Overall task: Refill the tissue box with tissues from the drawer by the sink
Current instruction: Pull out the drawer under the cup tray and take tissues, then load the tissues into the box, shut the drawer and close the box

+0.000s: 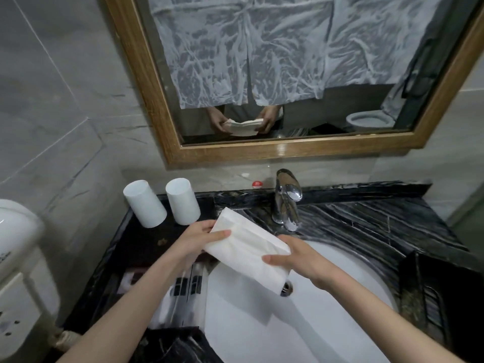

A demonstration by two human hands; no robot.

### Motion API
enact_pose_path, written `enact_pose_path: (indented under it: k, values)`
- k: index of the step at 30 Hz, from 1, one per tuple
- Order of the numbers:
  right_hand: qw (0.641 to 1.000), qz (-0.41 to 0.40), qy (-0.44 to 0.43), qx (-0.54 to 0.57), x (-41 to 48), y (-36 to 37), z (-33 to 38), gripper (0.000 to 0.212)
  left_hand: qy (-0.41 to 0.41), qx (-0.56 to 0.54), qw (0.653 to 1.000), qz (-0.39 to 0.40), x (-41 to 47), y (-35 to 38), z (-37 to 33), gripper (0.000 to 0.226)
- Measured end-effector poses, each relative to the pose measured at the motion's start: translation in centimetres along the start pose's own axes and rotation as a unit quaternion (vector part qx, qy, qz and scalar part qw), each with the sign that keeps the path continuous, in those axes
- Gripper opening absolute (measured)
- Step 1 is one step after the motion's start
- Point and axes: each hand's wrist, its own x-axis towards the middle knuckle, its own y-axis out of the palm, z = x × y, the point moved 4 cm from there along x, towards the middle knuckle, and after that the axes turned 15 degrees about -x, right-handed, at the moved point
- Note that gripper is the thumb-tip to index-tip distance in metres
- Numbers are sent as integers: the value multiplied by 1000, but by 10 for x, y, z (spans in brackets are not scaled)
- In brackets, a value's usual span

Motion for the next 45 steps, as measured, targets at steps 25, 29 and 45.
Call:
enact_pose_path:
  k: [25, 29, 45]
  values:
    - [979, -151, 53, 128, -103, -98, -103, 39, -144, -230, 951, 145, 35, 180, 55, 34]
    - [971, -174, 51, 155, -112, -106, -117, 49, -168, -270, 931, 178, 38, 208, 67, 72]
    - [925, -284, 57, 245, -154, -130, -150, 48, -166, -153, 929, 292, 24, 305, 97, 66]
